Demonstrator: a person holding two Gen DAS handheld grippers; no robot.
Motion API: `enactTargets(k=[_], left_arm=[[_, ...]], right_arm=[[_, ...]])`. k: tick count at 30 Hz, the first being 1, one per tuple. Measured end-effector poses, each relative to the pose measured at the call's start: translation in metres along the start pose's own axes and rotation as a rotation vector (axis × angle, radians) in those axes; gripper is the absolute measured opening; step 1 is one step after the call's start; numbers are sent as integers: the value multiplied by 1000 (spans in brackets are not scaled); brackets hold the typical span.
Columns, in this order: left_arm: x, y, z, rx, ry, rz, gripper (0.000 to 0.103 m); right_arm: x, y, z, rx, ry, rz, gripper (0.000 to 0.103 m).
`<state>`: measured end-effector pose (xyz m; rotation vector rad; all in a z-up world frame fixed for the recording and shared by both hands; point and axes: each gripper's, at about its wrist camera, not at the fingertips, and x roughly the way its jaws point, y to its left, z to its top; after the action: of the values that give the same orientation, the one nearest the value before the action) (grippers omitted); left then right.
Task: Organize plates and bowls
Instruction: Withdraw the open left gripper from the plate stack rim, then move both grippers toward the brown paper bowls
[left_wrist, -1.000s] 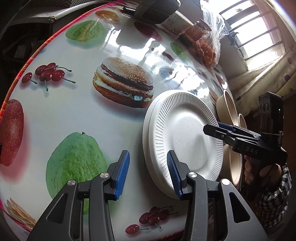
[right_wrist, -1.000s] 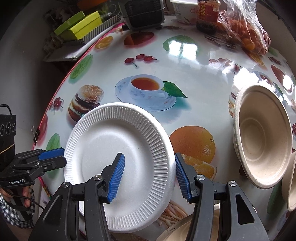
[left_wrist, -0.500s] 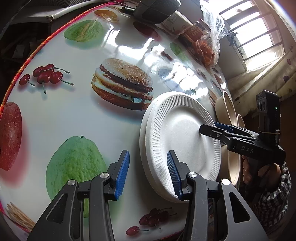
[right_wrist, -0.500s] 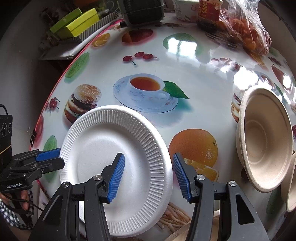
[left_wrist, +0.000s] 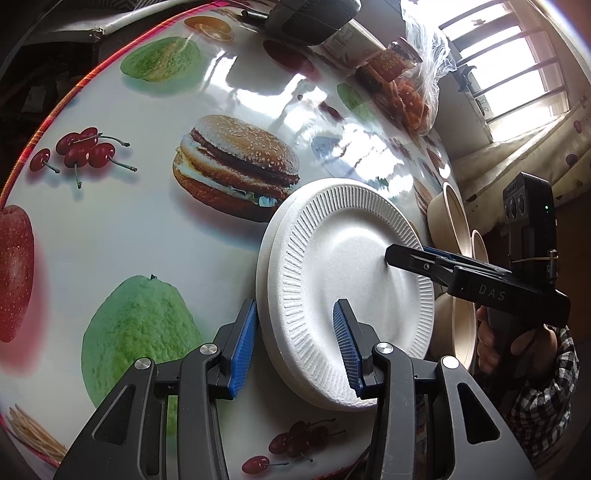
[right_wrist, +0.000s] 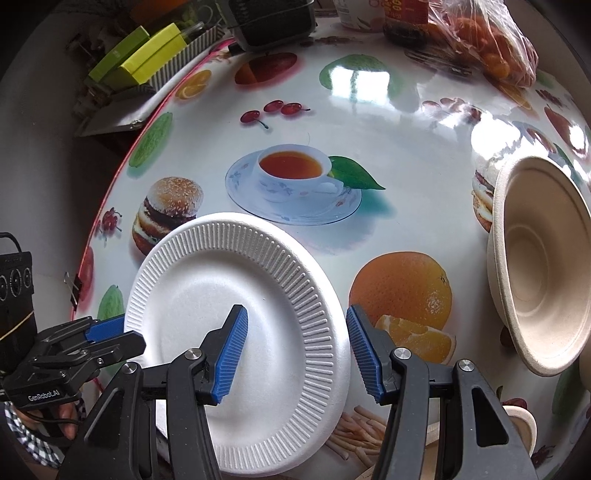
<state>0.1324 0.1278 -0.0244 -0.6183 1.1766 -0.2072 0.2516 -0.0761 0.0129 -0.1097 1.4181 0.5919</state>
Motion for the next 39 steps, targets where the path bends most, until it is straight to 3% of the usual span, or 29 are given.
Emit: enactTargets(k=[15,26,32,39], left_arm=[[-21,37,26,-53,-72,85,43],[-27,50,35,-55,-81,117,43],[-41,54,34,-74,-105,144,43],[-66,18,38,22,-164,169,43]], right_arm=[[19,39,31,-41,4,52,55],[25,47,44,-66,8,36,55],[4,36,38,-49,-52,22,55],[-43,20,22,-19,-161,41,55]])
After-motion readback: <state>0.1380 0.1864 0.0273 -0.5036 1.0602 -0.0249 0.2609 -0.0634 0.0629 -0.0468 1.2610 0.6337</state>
